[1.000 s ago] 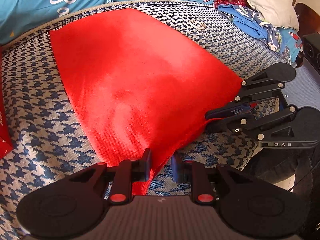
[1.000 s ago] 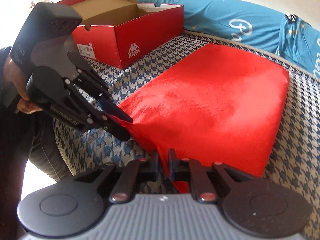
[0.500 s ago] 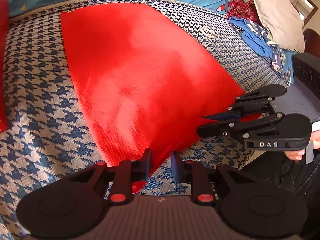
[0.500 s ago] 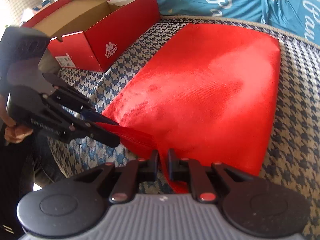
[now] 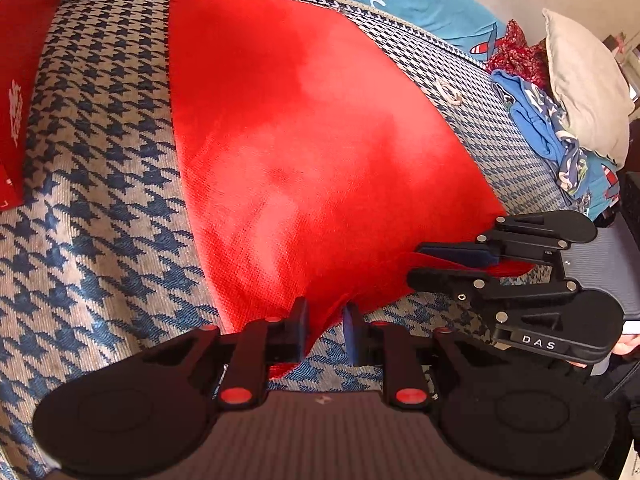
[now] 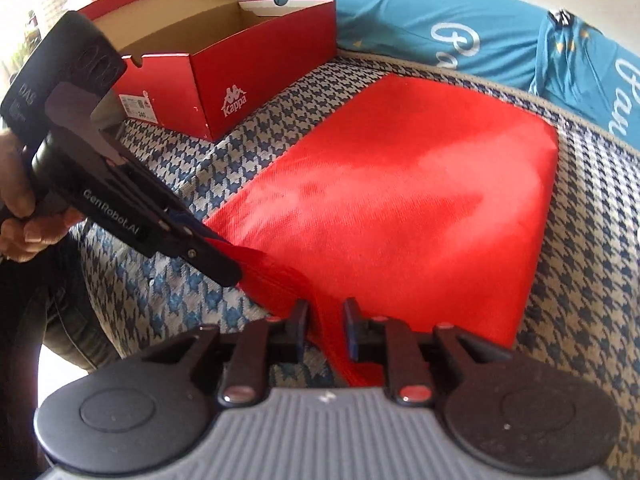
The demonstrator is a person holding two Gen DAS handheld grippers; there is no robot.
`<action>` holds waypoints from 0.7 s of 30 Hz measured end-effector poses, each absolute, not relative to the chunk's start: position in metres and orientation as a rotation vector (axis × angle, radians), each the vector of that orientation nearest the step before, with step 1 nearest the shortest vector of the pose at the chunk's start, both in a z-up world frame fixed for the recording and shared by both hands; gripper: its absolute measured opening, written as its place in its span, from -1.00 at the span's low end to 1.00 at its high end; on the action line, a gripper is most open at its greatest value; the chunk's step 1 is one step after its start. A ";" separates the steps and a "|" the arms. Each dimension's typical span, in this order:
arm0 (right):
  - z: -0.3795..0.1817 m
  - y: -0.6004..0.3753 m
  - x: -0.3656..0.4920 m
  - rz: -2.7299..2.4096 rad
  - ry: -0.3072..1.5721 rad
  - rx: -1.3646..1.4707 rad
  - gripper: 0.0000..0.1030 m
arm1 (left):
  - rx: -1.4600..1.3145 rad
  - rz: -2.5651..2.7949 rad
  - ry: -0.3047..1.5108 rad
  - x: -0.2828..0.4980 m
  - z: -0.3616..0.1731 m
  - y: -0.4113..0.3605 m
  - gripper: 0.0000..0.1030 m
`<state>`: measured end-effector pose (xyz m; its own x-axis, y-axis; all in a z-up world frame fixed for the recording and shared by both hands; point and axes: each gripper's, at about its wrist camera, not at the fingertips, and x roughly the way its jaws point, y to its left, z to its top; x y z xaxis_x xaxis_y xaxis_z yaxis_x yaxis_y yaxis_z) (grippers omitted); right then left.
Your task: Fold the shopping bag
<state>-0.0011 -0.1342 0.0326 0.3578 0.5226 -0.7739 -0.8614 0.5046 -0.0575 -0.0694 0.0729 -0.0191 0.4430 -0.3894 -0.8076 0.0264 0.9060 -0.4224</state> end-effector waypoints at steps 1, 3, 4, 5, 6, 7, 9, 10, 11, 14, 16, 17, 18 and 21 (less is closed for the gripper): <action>0.033 -0.134 -0.004 0.944 0.757 -0.526 -0.60 | -0.381 -0.259 1.091 -0.069 -0.019 0.073 -0.63; 0.034 -0.134 -0.008 0.950 0.727 -0.554 -0.60 | -0.393 -0.246 1.099 -0.068 -0.020 0.073 -0.63; 0.036 -0.134 -0.011 0.957 0.708 -0.565 -0.60 | -0.398 -0.243 1.102 -0.067 -0.020 0.074 -0.64; 0.037 -0.134 -0.014 0.966 0.688 -0.573 -0.60 | -0.399 -0.242 1.104 -0.067 -0.020 0.074 -0.64; 0.039 -0.134 -0.016 0.976 0.669 -0.581 -0.60 | -0.398 -0.238 1.109 -0.066 -0.020 0.073 -0.65; 0.040 -0.134 -0.019 0.985 0.650 -0.588 -0.60 | -0.398 -0.234 1.114 -0.065 -0.020 0.073 -0.65; 0.040 -0.134 -0.025 1.006 0.617 -0.617 -0.61 | -0.394 -0.229 1.127 -0.062 -0.020 0.072 -0.65; 0.040 -0.133 -0.028 1.019 0.609 -0.628 -0.66 | -0.390 -0.227 1.135 -0.060 -0.020 0.071 -0.65; 0.039 -0.132 -0.029 1.025 0.609 -0.632 -0.73 | -0.386 -0.228 1.139 -0.059 -0.019 0.070 -0.65; 0.035 -0.130 -0.018 0.986 0.691 -0.579 -0.80 | -0.387 -0.225 1.150 -0.056 -0.018 0.069 -0.65; 0.033 -0.134 -0.005 0.958 0.770 -0.488 -0.80 | -0.404 -0.221 1.152 -0.056 -0.018 0.070 -0.64; 0.032 -0.136 0.002 0.946 0.808 -0.440 -0.80 | -0.411 -0.219 1.151 -0.056 -0.018 0.070 -0.64; 0.031 -0.137 0.005 0.936 0.826 -0.417 -0.80 | -0.420 -0.216 1.150 -0.056 -0.019 0.071 -0.64; 0.028 -0.137 0.009 0.916 0.848 -0.392 -0.80 | -0.435 -0.200 1.150 -0.054 -0.018 0.070 -0.64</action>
<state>0.0085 -0.1370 0.0277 0.3253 0.5324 -0.7815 -0.8201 0.5702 0.0471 -0.0542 0.0697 -0.0180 0.4024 -0.3715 -0.8367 -0.0676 0.8994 -0.4319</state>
